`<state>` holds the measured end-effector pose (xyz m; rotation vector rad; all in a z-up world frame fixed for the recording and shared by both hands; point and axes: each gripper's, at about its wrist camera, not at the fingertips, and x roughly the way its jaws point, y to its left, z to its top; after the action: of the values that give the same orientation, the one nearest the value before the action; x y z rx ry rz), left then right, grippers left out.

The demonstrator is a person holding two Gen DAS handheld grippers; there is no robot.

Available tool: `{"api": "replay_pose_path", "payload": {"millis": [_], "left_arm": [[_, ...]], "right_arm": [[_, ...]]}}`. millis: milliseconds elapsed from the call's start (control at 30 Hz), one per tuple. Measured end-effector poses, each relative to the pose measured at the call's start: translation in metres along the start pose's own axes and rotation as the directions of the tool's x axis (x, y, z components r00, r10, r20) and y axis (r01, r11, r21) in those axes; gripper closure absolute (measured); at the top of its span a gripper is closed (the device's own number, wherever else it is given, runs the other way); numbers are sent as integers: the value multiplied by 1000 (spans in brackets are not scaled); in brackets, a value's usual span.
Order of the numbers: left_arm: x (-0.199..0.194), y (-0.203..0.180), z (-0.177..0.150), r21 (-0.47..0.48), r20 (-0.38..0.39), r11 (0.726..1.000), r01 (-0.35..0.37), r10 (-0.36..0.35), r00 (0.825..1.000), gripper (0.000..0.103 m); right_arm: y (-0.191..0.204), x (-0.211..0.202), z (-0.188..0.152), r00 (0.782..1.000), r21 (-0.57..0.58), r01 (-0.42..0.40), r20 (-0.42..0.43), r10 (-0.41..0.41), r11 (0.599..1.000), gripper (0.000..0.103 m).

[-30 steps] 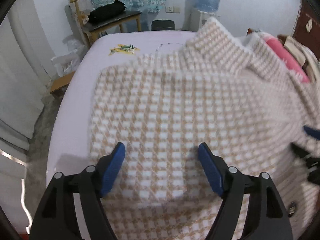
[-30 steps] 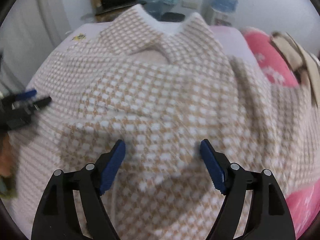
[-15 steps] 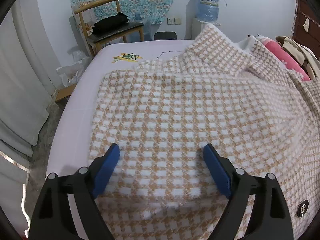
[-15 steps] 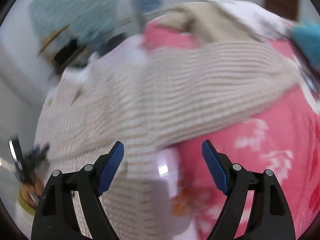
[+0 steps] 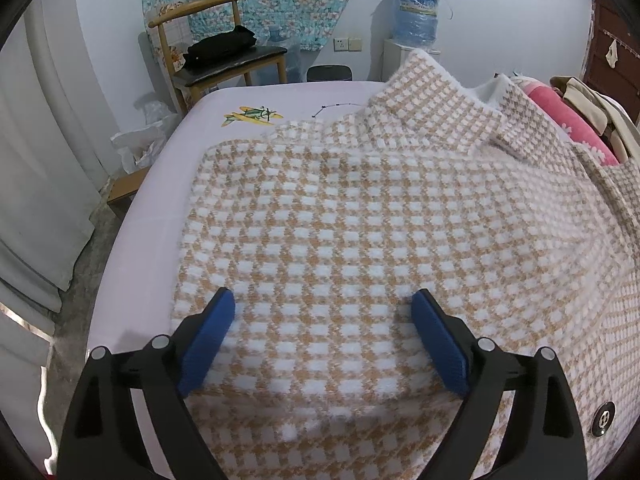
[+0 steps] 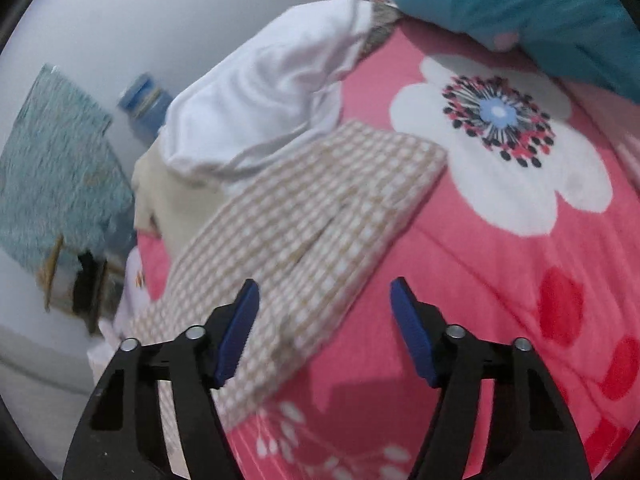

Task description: Fold large clothes

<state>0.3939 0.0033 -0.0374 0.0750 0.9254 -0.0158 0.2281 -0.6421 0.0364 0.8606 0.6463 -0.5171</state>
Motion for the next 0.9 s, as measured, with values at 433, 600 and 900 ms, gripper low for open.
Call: {"api": "replay_pose_path", "payload": {"millis": [433,600,900], "left_arm": [[2,-2,2,2,-9,1000,-4,4,1000,14],[2,-3,2,3,-12,1000,-4,4,1000,14],[3,-3,2,4,-13,1000,-5,5,1000,13]], "right_arm": [[-29,54,20,998,58,56,13,-57,997,65],[-29,53,22,999,38,44,28,-45,998,86],[14,-14,14,981,-115,47,190,-24,992,97]]}}
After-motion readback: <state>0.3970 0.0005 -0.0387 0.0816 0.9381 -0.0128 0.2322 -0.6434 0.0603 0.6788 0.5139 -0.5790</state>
